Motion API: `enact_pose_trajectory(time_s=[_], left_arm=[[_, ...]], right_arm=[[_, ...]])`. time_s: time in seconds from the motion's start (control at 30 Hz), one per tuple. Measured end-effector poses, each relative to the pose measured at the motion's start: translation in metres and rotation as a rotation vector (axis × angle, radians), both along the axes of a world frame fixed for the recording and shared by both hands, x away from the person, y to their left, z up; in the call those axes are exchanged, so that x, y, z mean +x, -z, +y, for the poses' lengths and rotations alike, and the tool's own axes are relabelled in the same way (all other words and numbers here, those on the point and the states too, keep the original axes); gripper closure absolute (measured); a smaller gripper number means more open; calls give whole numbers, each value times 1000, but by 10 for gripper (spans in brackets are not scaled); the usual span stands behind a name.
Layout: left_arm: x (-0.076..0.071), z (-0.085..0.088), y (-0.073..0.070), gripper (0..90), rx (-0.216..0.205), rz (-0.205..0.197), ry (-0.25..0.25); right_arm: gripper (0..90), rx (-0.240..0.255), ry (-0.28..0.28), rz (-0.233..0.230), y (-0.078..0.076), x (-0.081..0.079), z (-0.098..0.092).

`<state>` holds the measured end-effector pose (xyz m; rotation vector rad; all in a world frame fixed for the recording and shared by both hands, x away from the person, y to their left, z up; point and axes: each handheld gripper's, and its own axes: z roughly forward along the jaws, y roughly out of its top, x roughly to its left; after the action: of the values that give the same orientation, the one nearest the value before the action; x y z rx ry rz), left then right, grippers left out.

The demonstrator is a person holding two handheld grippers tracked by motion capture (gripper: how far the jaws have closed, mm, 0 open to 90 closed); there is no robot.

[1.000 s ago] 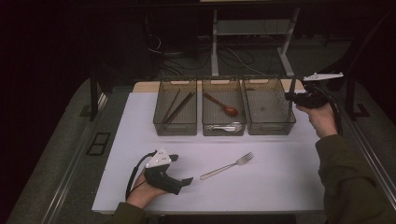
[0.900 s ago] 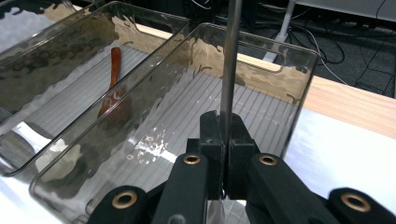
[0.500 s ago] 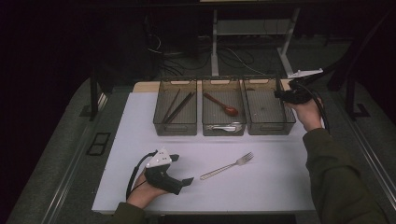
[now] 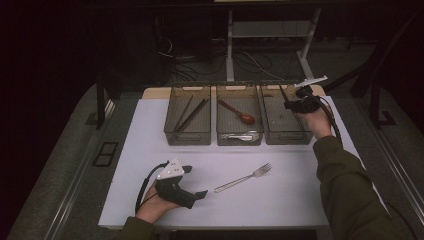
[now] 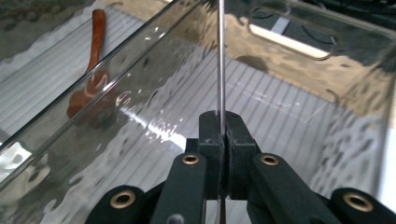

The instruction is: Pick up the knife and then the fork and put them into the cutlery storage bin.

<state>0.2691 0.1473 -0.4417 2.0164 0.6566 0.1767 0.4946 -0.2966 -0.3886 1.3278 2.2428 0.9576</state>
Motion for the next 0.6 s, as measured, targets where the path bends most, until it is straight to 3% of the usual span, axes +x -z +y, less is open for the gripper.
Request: enact_pose_trajectory(time_s=[0.07,0.23,0.43,0.6], left_arm=[[0,0,0,0,1,-1,1],[0,0,0,0,3,0,2],[0,-1,0,0,4,1,2],[-1,-1,0,0,4,0,2]], right_arm=[[821,-26,-5,5,1,1,4],[716,-16,-13,12,1,0,3],[584,31,-14,24,-1,-5,-2],[482,79,-19,-14,-11,-17,-8]])
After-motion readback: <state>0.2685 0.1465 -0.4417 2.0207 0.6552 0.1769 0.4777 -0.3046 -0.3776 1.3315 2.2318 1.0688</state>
